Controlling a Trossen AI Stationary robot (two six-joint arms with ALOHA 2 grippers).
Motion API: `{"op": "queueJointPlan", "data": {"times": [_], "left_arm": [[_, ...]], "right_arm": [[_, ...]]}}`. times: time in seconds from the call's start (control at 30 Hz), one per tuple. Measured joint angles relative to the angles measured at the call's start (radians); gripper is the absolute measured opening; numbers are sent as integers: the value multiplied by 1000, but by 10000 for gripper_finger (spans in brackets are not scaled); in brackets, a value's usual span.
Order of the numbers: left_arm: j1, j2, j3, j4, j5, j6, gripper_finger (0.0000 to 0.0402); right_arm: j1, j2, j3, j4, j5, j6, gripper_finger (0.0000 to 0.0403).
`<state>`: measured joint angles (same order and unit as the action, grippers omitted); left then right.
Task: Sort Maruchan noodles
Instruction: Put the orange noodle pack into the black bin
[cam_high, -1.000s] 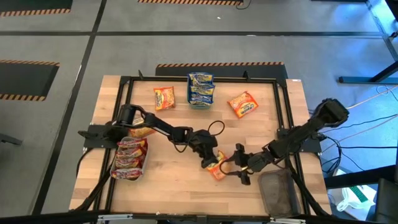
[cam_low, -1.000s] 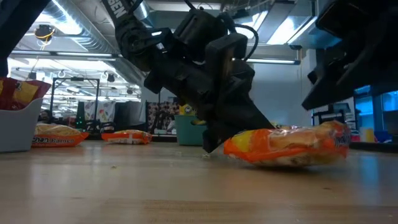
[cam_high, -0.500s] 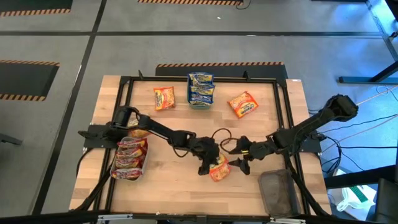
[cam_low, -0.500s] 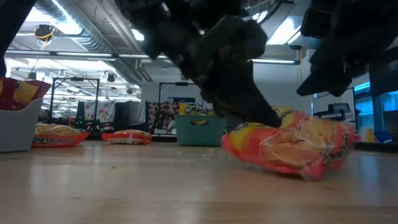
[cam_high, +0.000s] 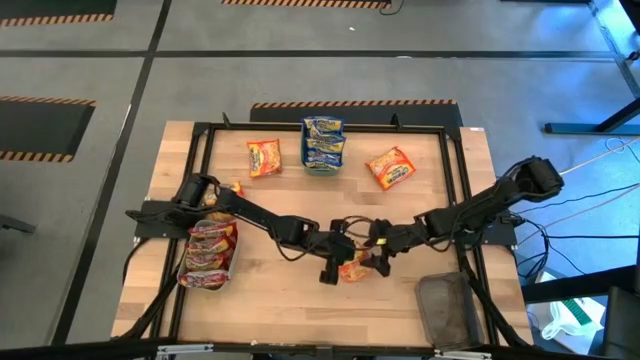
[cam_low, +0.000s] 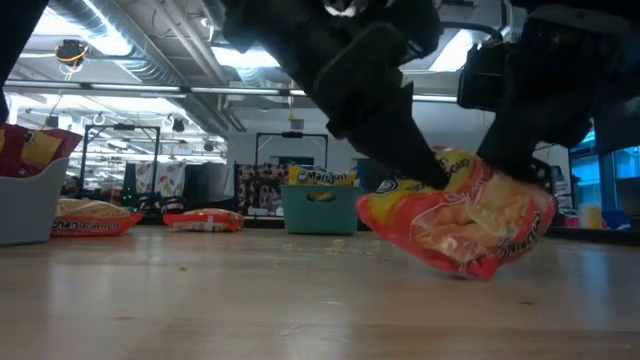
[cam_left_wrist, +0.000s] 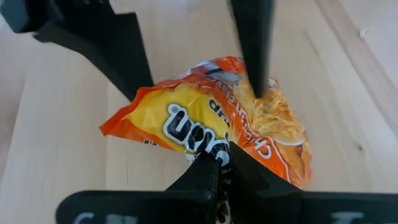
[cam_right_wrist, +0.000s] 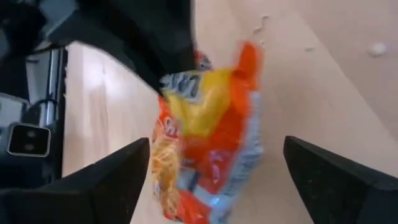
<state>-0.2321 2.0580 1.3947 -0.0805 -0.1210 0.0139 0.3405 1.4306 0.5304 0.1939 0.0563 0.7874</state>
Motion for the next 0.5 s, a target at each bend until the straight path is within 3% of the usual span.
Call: {"op": "queueJointPlan", "data": {"times": [0.23, 0.5], "left_arm": [[3, 1, 0, 17, -11, 0, 7], [3, -7, 0, 51, -25, -1, 26]], "right_arm": [[-1, 90, -1, 112, -16, -24, 350], [-1, 121, 0, 157, -23, -36, 256]]}}
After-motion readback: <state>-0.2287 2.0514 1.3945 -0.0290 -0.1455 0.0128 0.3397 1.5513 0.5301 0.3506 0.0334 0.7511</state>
